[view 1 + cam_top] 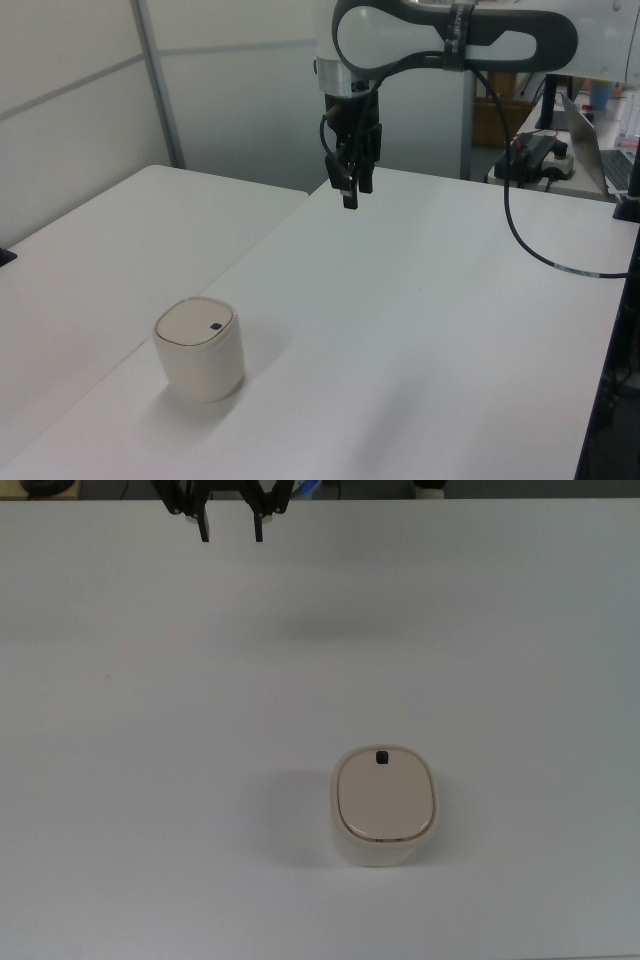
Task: Open the trash can
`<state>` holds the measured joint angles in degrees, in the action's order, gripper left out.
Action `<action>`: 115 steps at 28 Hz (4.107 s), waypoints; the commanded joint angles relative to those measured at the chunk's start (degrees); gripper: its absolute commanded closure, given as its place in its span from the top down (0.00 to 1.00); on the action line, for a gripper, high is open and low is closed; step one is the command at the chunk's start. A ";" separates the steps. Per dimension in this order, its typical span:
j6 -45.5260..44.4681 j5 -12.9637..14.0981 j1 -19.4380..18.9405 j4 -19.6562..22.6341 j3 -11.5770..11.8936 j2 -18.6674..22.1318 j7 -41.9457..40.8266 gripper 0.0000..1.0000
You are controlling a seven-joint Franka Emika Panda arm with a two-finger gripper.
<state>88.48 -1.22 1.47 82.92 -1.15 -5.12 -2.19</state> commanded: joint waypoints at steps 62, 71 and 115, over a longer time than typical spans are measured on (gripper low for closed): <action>45.81 3.24 -9.73 1.10 -1.57 -22.30 -1.15 0.00; 46.78 3.06 -11.31 1.98 -1.57 -22.48 -0.97 0.00; 3.55 -0.27 -5.69 -1.10 0.71 -3.67 -1.15 0.00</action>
<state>98.61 1.94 -3.91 81.72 -1.35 -10.60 -2.15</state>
